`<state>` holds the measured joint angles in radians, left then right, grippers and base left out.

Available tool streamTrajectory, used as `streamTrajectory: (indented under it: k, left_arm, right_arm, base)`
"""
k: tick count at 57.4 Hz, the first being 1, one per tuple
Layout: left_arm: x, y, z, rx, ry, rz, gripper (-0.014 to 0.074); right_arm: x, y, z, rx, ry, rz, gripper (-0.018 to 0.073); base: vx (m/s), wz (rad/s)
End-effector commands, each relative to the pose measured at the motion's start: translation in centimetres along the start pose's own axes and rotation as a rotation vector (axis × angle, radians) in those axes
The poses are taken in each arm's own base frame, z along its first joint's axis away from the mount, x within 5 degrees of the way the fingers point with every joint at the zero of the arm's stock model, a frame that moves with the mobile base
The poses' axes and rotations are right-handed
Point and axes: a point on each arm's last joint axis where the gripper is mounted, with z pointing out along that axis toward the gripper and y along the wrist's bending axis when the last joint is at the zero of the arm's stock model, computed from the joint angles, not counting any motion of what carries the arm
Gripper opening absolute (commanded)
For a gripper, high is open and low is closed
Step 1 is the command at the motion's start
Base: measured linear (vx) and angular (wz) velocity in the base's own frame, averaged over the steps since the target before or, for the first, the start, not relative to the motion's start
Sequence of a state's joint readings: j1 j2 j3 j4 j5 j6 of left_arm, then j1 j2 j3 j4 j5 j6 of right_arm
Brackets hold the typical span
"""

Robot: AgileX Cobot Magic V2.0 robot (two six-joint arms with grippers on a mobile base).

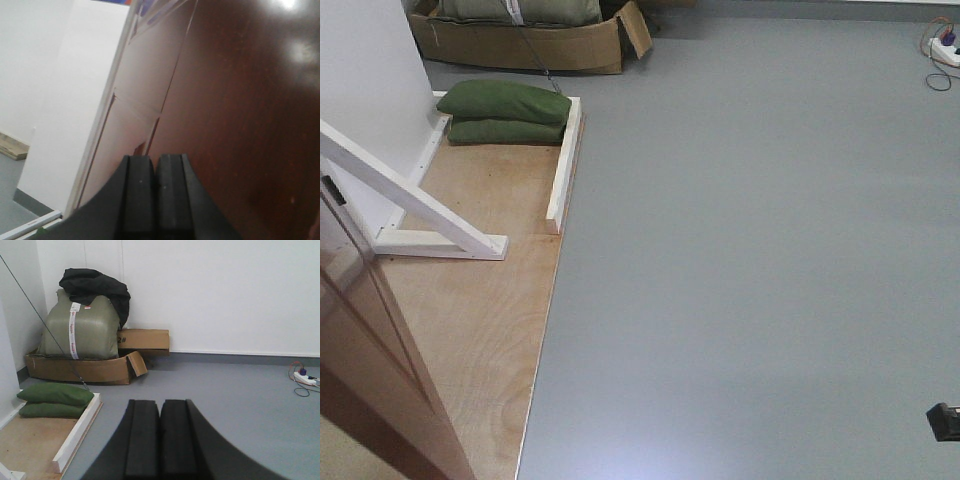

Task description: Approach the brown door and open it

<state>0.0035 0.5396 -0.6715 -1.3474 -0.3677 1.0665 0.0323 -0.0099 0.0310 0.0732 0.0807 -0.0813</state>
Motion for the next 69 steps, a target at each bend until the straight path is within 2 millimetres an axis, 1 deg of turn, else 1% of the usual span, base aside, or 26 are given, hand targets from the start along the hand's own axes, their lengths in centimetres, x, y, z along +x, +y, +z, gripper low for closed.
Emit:
streamTrajectory:
  k: [1, 16, 24, 28, 44, 49, 56, 69]
  left_arm:
    - [-0.5, -1.0, 0.2, 0.083, 0.008, 0.015, -0.0003]
    - [0.1, -2.2, 0.1, 0.192, 0.060, 0.018, -0.0003]
    - [1.2, -3.4, 0.4, 0.320, 0.123, 0.138, -0.0003]
    - [1.5, -4.0, 0.8, 0.360, 0.153, 0.169, -0.0003]
    - [0.0, -6.1, 3.7, 0.390, 0.154, 0.175, -0.0003]
    - [-0.1, -6.6, 4.4, 0.405, 0.166, 0.176, -0.0003]
    - [0.2, -7.1, 4.7, 0.433, 0.190, 0.177, -0.0003]
    - [1.1, -8.2, 4.6, 0.500, 0.211, 0.213, -0.0003]
  right_arm:
    - [-0.6, -0.1, -0.1, 0.012, -0.087, -0.011, 0.0000]
    - [-0.6, -0.1, -0.1, 0.012, -0.087, -0.011, 0.0000]
    - [-0.6, -0.1, -0.1, 0.012, -0.087, -0.011, 0.0000]
    - [-0.6, -0.1, -0.1, 0.012, -0.087, -0.011, 0.0000]
    - [-0.6, -0.1, -0.1, 0.012, -0.087, -0.011, 0.0000]
    - [-0.6, -0.1, -0.1, 0.012, -0.087, -0.011, 0.0000]
    - [-0.6, -0.1, -0.1, 0.012, -0.087, -0.011, 0.0000]
    - [-0.6, -0.1, -0.1, 0.012, -0.087, -0.011, 0.0000]
  base:
    - [0.00, 0.00]
    - [0.00, 0.00]
    - [0.00, 0.00]
    - [0.00, 0.00]
    - [0.00, 0.00]
    - [0.00, 0.00]
    - [0.00, 0.00]
    - [0.00, 0.00]
